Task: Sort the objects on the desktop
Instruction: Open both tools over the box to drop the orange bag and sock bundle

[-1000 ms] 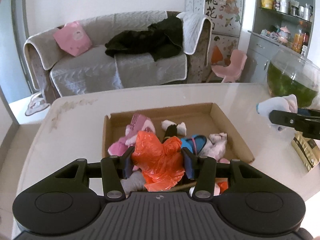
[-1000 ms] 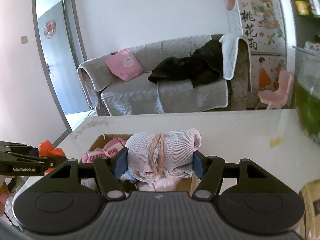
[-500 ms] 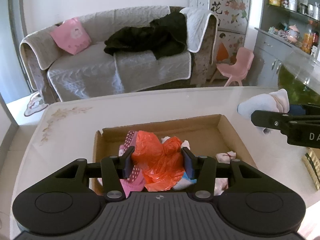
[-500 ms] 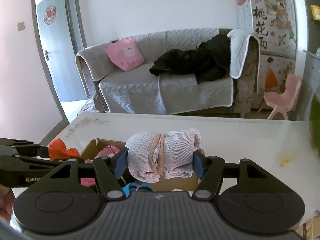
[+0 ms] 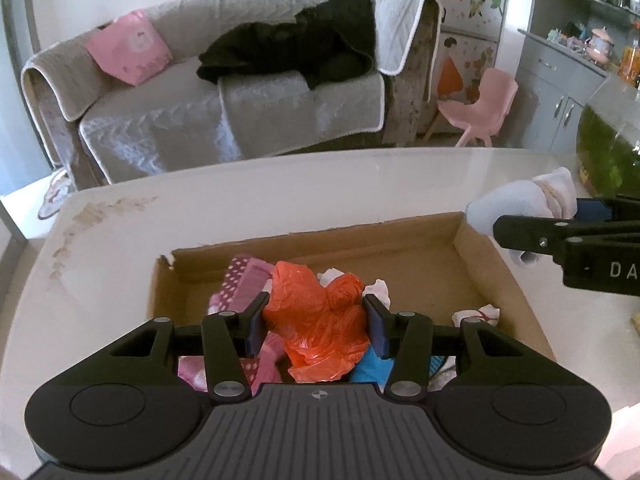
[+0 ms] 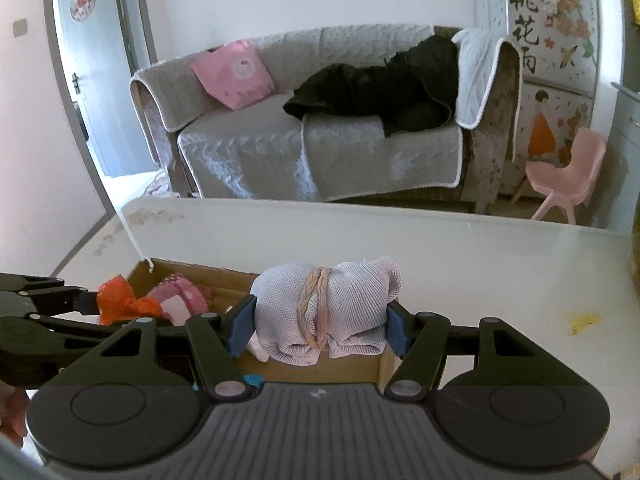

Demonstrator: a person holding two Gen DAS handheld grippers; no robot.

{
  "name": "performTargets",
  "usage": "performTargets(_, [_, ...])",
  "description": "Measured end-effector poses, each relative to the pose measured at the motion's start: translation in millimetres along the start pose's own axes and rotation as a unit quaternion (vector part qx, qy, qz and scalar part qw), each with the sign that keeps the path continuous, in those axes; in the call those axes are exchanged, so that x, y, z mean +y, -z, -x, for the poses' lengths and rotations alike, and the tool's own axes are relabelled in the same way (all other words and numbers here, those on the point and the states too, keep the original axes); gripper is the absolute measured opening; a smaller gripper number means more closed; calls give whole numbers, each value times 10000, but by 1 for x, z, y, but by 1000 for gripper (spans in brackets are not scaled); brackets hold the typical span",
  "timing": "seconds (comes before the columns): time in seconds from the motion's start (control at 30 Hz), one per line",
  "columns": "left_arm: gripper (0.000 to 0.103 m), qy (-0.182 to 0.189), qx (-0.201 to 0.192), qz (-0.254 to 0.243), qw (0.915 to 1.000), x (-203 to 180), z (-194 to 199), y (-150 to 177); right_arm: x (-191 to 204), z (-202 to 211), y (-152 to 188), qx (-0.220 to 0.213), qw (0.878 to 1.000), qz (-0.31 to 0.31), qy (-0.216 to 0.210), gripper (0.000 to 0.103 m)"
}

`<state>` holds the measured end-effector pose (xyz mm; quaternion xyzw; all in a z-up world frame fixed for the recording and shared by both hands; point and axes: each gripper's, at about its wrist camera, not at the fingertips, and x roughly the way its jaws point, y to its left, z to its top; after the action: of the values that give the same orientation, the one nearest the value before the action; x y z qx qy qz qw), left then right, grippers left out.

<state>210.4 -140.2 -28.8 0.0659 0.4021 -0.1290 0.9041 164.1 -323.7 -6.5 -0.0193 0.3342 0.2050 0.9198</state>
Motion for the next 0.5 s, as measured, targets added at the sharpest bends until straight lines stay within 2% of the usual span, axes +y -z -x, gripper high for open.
performTargets(0.27, [56,32,344,76,9994,3,-50,-6,3,-36,2,437,9989,145,12,61])
performTargets(0.5, [58,-83,305,-72,9995,-5,-73,-13,0,-51,9,639,9979,131,56,62])
